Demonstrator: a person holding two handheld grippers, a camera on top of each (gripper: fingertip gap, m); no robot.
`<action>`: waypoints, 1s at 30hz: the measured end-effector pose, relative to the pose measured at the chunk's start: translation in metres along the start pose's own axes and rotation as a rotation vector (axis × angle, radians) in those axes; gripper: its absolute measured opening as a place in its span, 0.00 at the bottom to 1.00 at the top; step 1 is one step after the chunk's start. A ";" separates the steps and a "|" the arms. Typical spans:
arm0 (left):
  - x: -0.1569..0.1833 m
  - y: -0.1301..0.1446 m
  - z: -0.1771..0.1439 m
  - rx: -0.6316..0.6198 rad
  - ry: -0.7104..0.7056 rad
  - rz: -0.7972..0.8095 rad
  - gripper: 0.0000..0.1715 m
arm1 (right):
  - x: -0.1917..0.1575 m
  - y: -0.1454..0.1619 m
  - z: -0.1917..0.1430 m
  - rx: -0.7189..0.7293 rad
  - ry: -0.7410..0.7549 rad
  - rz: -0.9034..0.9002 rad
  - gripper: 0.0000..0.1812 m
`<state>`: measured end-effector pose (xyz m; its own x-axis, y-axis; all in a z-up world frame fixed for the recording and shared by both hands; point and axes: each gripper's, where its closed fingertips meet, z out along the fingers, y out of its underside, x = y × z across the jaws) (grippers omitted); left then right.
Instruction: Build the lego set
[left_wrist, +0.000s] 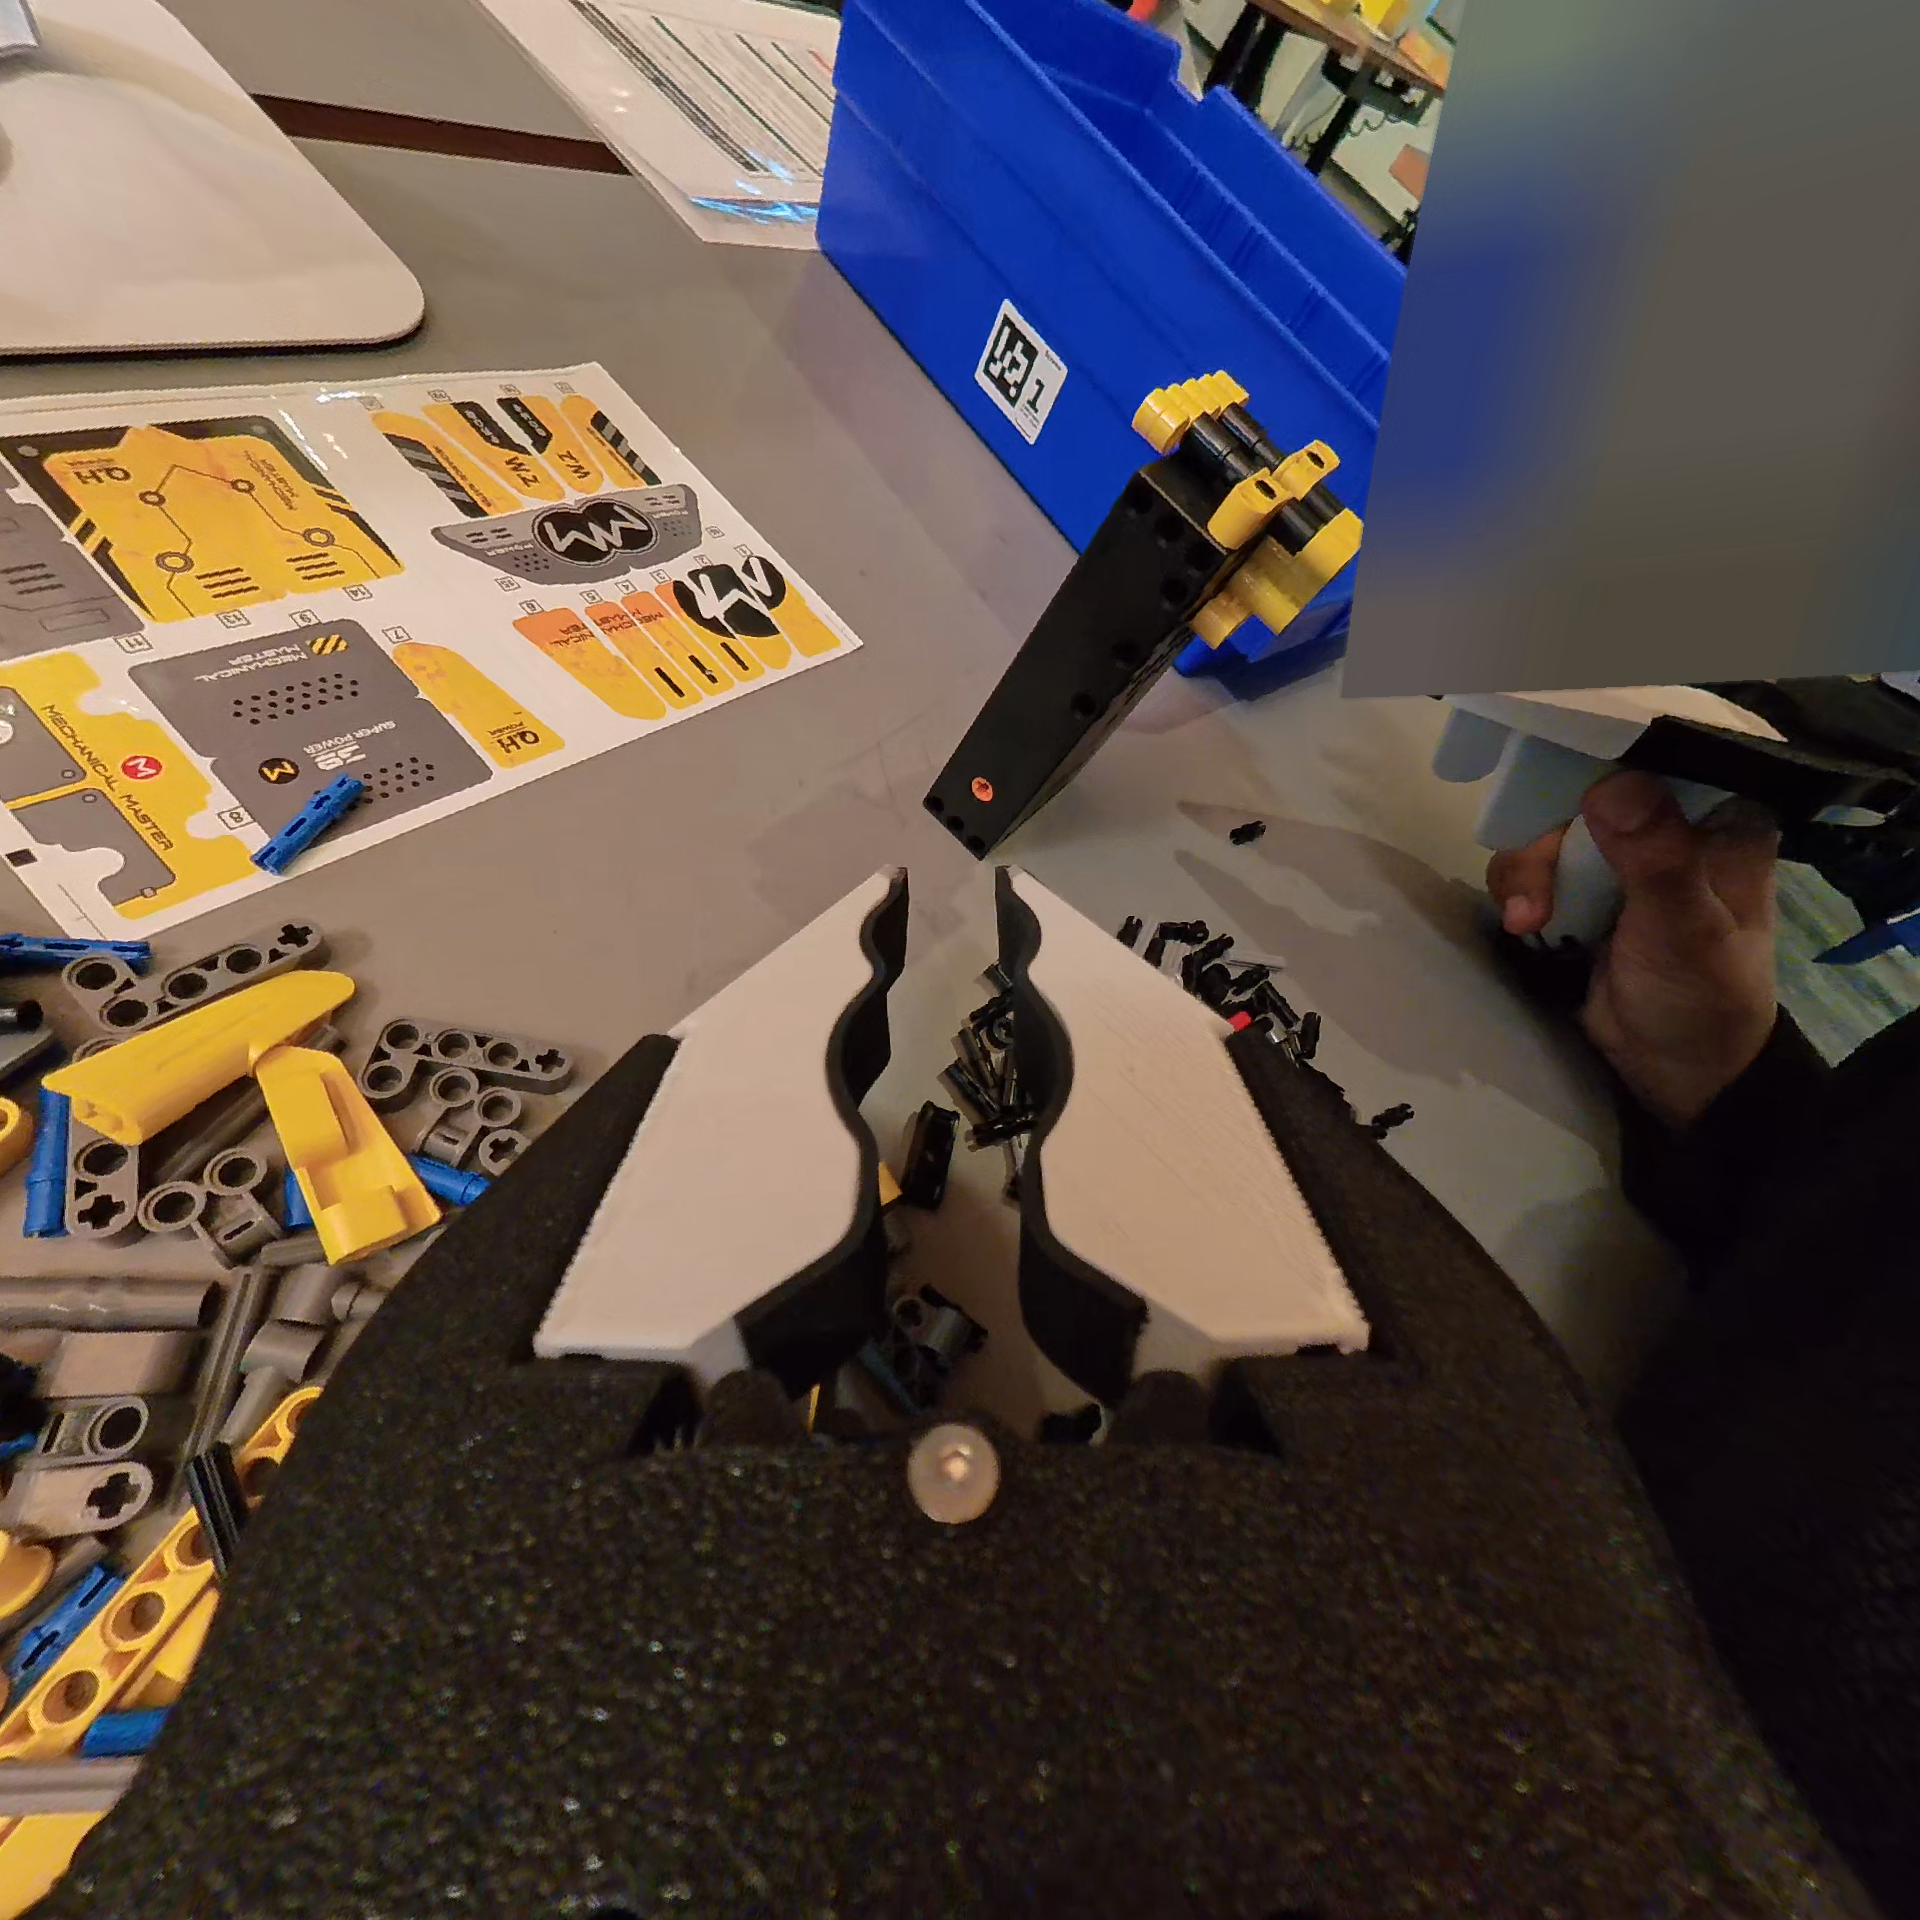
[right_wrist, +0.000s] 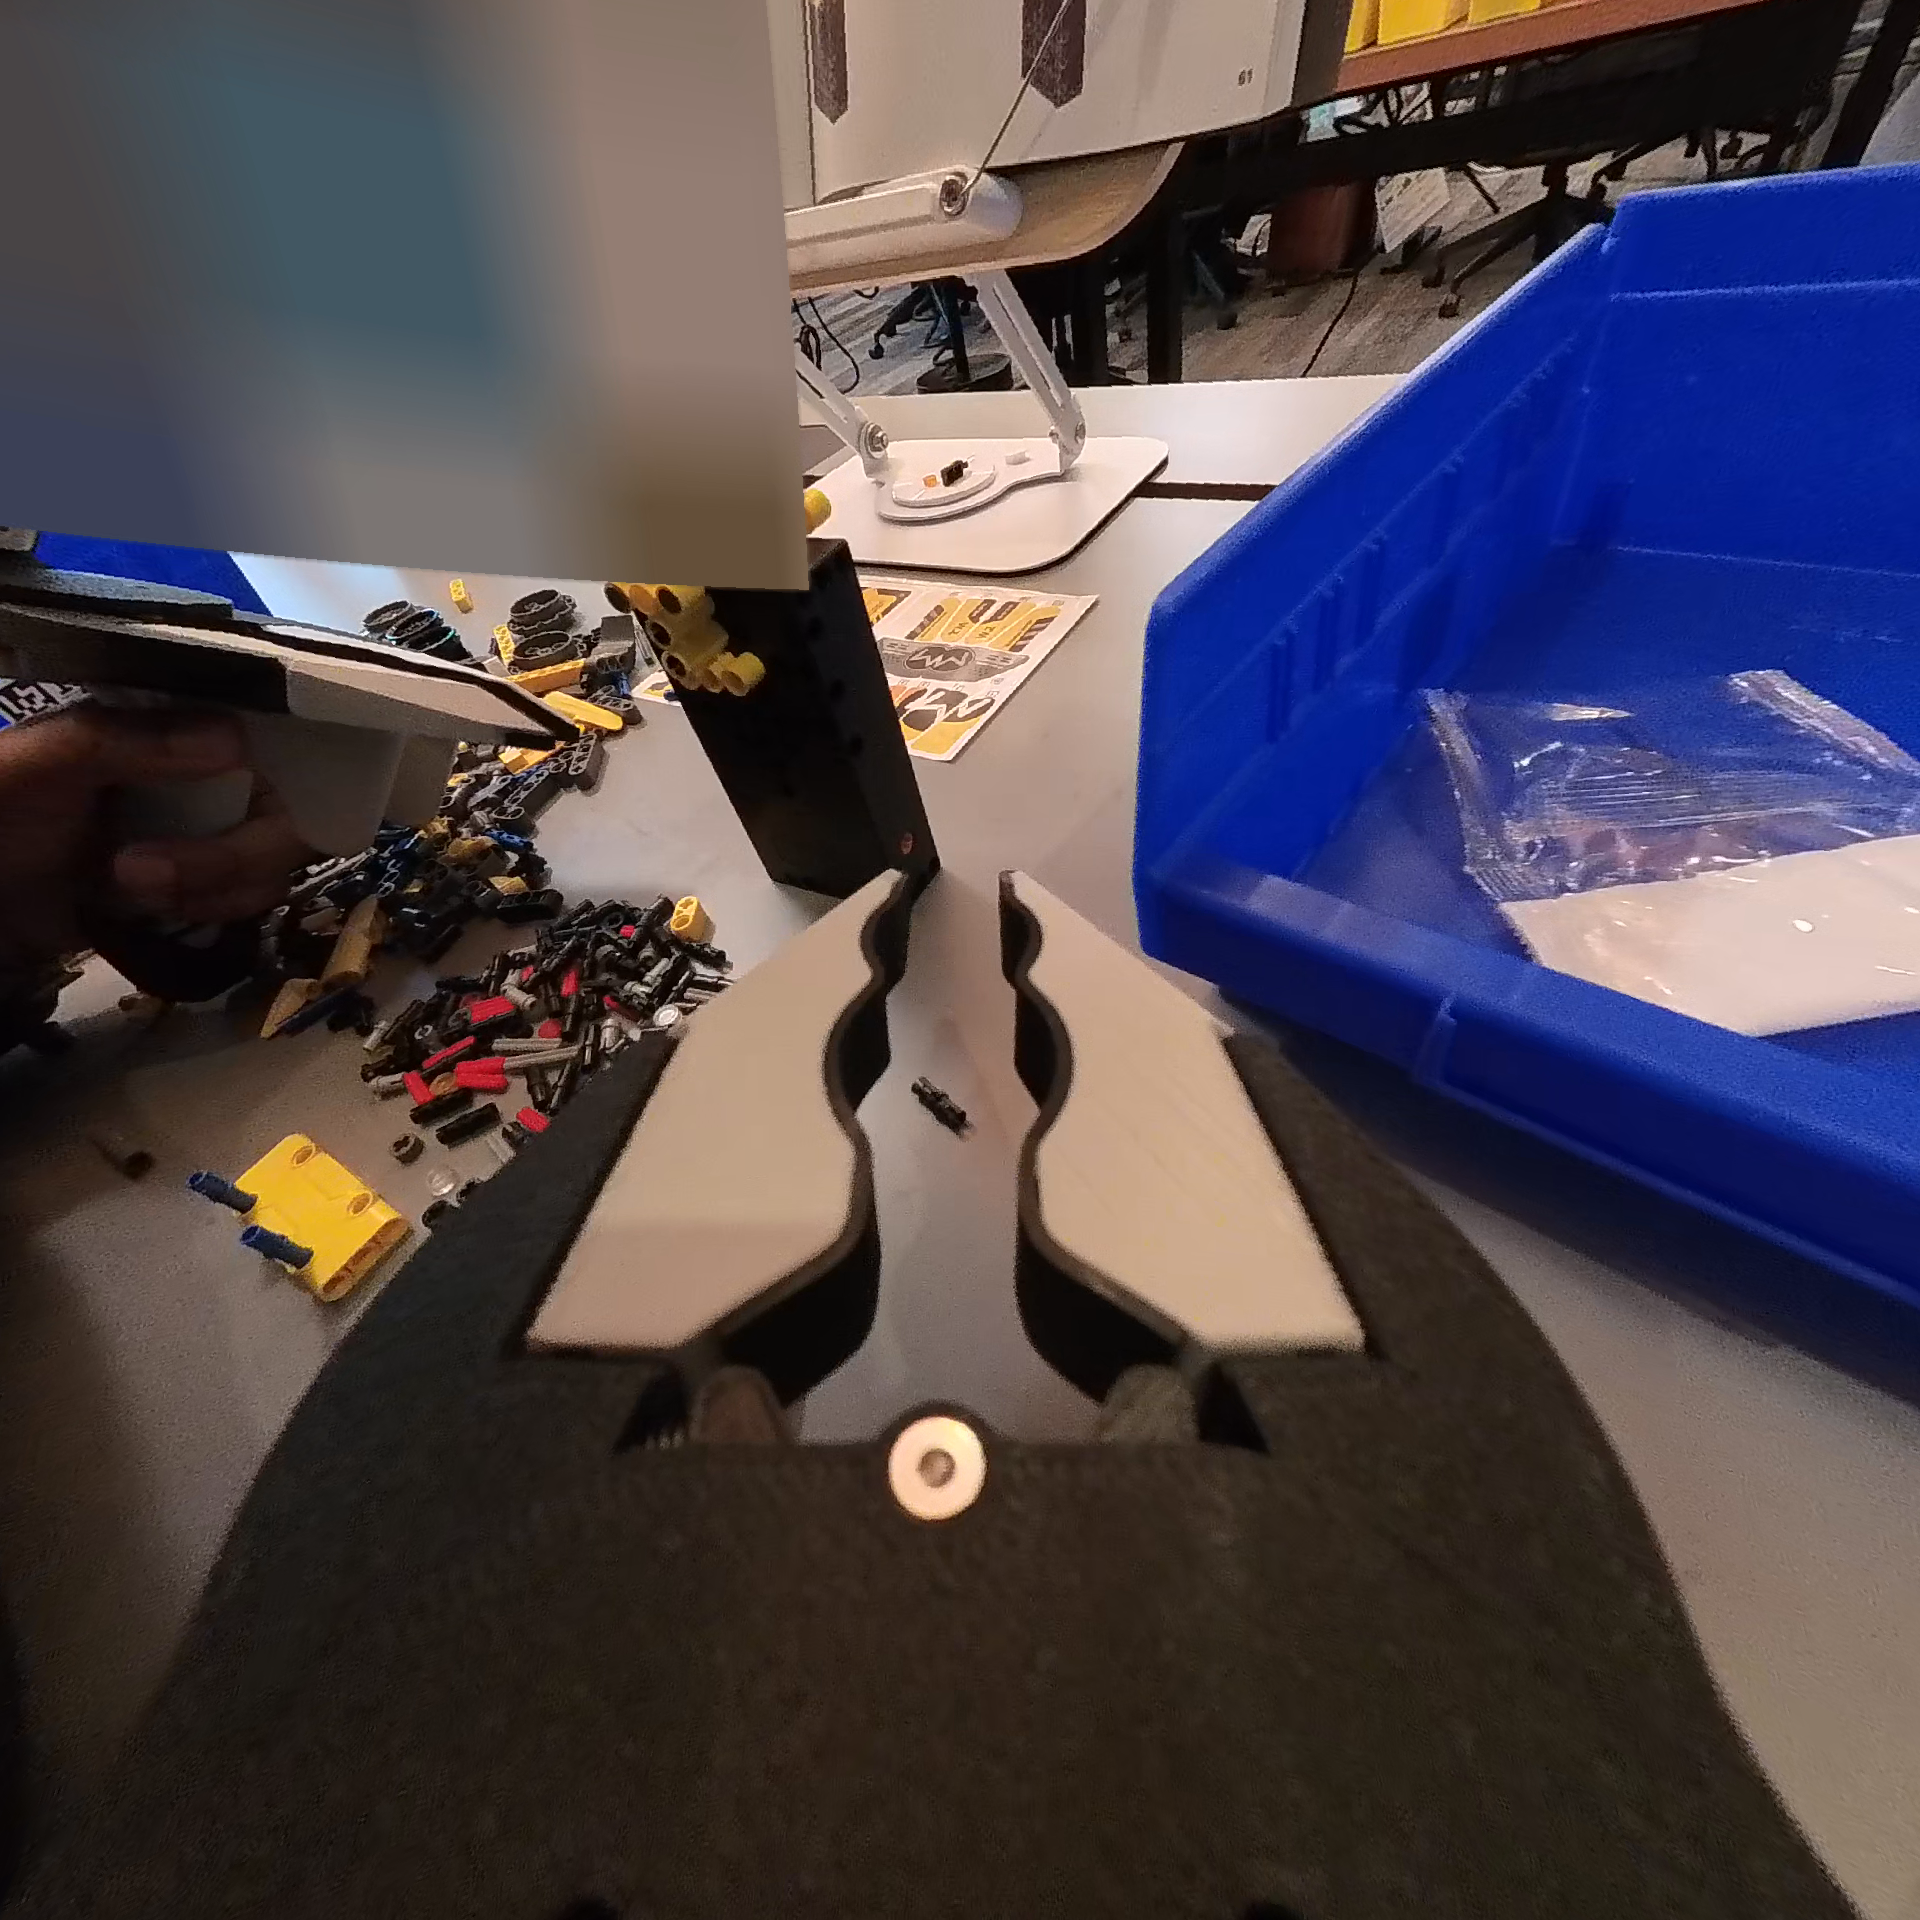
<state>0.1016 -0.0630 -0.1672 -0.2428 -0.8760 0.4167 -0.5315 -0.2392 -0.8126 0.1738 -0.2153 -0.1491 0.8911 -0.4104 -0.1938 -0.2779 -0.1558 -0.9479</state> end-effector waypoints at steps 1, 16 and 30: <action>0.000 0.000 0.000 0.001 0.000 0.001 0.10 | 0.000 0.000 0.000 0.001 0.000 0.000 0.09; 0.031 -0.010 -0.019 0.070 0.083 0.054 0.10 | -0.006 0.006 0.005 -0.052 0.001 -0.060 0.14; 0.088 0.041 -0.008 -0.129 0.226 0.230 0.10 | -0.051 0.016 -0.004 -0.076 -0.193 -0.101 0.13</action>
<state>0.0524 -0.1467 -0.1603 -0.5340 -0.7824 0.3203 -0.5371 0.0214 -0.8432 0.1222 -0.2009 -0.1537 0.9658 -0.2112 -0.1506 -0.2036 -0.2575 -0.9446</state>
